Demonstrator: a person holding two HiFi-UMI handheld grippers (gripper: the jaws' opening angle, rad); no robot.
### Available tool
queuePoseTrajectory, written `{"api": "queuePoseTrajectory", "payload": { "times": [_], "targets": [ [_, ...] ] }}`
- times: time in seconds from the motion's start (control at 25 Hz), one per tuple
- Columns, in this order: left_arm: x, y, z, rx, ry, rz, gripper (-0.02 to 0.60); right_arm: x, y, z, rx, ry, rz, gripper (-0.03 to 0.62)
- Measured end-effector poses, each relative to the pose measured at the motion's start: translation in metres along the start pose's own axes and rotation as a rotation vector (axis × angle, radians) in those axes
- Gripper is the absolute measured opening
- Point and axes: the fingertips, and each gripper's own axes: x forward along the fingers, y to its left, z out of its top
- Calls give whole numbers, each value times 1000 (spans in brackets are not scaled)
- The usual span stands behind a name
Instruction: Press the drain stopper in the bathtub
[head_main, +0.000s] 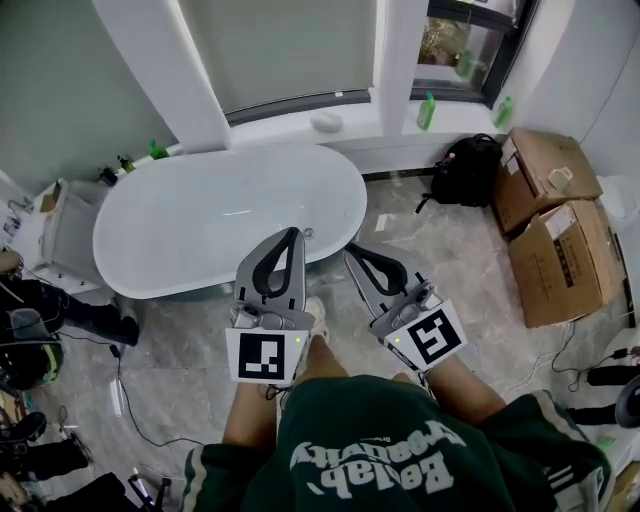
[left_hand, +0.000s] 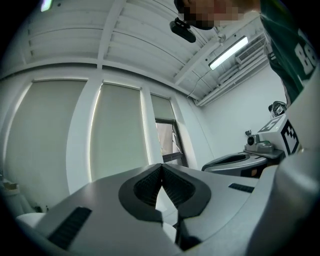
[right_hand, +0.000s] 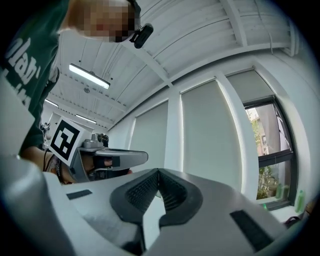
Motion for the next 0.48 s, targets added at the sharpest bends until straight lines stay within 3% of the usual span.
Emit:
{"api": "queuePoseTrajectory", "payload": {
  "times": [0.24, 0.48],
  "targets": [
    [82, 89, -17, -16, -4, -53, 6, 104, -58, -7, -11, 43, -70, 15],
    [129, 133, -35, -55, -2, -78, 6, 154, -91, -18, -18, 101, -107, 15]
  ]
}}
